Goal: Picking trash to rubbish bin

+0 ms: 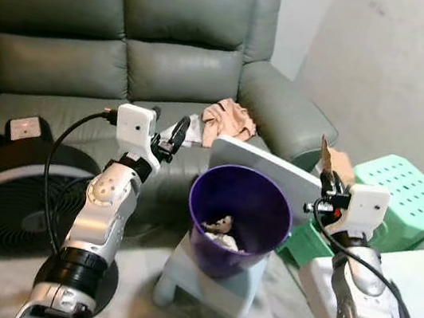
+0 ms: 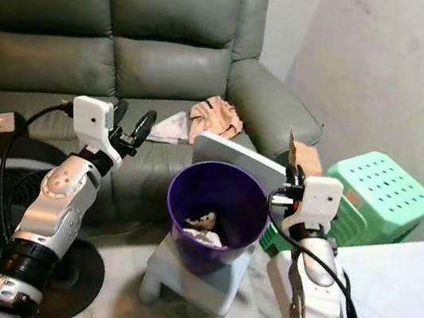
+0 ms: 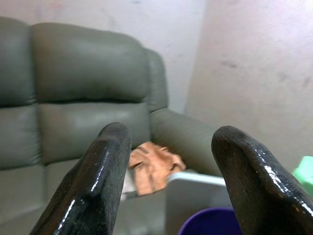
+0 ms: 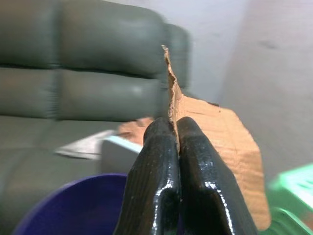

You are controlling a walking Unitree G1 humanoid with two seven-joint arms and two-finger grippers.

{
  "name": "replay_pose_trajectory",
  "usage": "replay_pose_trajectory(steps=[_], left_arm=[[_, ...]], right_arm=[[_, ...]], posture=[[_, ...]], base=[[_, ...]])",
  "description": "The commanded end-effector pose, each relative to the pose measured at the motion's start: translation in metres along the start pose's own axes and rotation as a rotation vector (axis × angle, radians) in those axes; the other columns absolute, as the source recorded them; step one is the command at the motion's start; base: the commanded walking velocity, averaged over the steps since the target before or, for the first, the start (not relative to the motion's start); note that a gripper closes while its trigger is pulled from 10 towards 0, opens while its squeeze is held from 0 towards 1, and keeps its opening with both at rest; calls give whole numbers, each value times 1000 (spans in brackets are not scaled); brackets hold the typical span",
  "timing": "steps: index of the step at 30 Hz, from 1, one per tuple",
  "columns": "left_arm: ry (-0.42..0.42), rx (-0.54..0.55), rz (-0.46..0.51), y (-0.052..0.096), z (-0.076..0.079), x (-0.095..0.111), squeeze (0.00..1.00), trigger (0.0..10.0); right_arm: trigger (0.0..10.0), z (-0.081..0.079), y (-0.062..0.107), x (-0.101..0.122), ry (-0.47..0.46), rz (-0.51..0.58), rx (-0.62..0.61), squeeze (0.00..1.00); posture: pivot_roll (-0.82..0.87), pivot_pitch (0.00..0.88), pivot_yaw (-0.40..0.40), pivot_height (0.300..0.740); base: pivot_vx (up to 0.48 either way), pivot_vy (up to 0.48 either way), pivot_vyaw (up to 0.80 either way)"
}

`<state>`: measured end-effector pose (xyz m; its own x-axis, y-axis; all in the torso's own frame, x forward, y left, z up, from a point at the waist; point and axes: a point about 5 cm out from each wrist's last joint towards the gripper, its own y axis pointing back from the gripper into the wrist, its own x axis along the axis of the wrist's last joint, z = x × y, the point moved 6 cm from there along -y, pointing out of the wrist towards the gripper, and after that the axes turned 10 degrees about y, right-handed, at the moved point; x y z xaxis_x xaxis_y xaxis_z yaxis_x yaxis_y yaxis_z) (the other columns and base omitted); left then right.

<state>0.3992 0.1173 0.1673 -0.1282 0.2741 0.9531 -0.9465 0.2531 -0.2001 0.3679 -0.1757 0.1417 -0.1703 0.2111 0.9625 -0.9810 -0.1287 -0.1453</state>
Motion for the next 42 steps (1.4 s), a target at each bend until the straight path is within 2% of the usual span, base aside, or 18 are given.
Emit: replay_pose_trajectory(steps=[1, 6, 8, 13, 14, 19, 20, 21, 24, 28, 31, 35, 38, 42], left_arm=[[-16, -21, 8, -1, 5, 4, 0, 10000], [-24, -29, -17, 5, 14, -6, 0, 10000], [-47, -35, -37, 8, 19, -13, 0, 10000], [-31, -46, -40, 13, 25, -16, 0, 10000], [-19, -49, -49, 18, 31, -21, 0, 10000], [3, -62, -63, 25, 43, -27, 0, 10000], [6, -69, -65, 26, 47, -28, 0, 10000], [15, -89, -76, 29, 58, -32, 0, 10000], [20, -99, -83, 33, 66, -34, 0, 10000], [42, -116, -86, 38, 76, -35, 0, 10000], [46, -161, -105, 48, 93, -39, 0, 10000], [52, -179, -111, 52, 101, -38, 0, 10000], [61, -191, -118, 54, 108, -39, 0, 10000], [65, -207, -121, 56, 114, -38, 0, 10000]], right_arm=[[10000, 4, -1, -4, -15, -21, -1, 0], [10000, 10, -16, -7, 16, -52, 5, 0], [10000, 9, -19, -9, 27, -61, 14, 0], [10000, 9, -23, -12, 26, -78, 22, 0], [10000, 7, -29, -13, 50, -85, 40, 0], [10000, 2, -40, -16, 71, -103, 72, 0], [10000, 0, -42, -16, 77, -110, 78, 0], [10000, -6, -48, -18, 91, -127, 99, 0], [10000, -9, -53, -20, 92, -139, 110, 0], [10000, -10, -57, -24, 77, -166, 104, 0], [10000, -16, -59, -35, 62, -224, 102, 0], [10000, -21, -59, -41, 41, -249, 108, 0], [10000, -31, -56, -51, -6, -293, 103, 0], [10000, -38, -55, -53, 0, -297, 107, 0]], posture=[[-44, 54, -70, 740], [-24, 67, -91, 740], [-15, 71, -100, 740], [-8, 80, -111, 740], [-3, 101, -128, 740], [-4, 126, -142, 740], [-4, 143, -150, 740], [-2, 148, -152, 740], [2, 168, -158, 740], [6, 182, -161, 740], [12, 196, -160, 740], [23, 209, -161, 740], [29, 213, -159, 740], [29, 213, -159, 740]], base=[[0, 0, 0], [0, 0, 0], [0, 0, 0], [0, 0, 0], [0, 0, 0], [0, 0, 0], [0, 0, 0], [0, 0, 0], [0, 0, 0], [0, 0, 0], [0, 0, 0], [0, 0, 0], [0, 0, 0], [0, 0, 0]])
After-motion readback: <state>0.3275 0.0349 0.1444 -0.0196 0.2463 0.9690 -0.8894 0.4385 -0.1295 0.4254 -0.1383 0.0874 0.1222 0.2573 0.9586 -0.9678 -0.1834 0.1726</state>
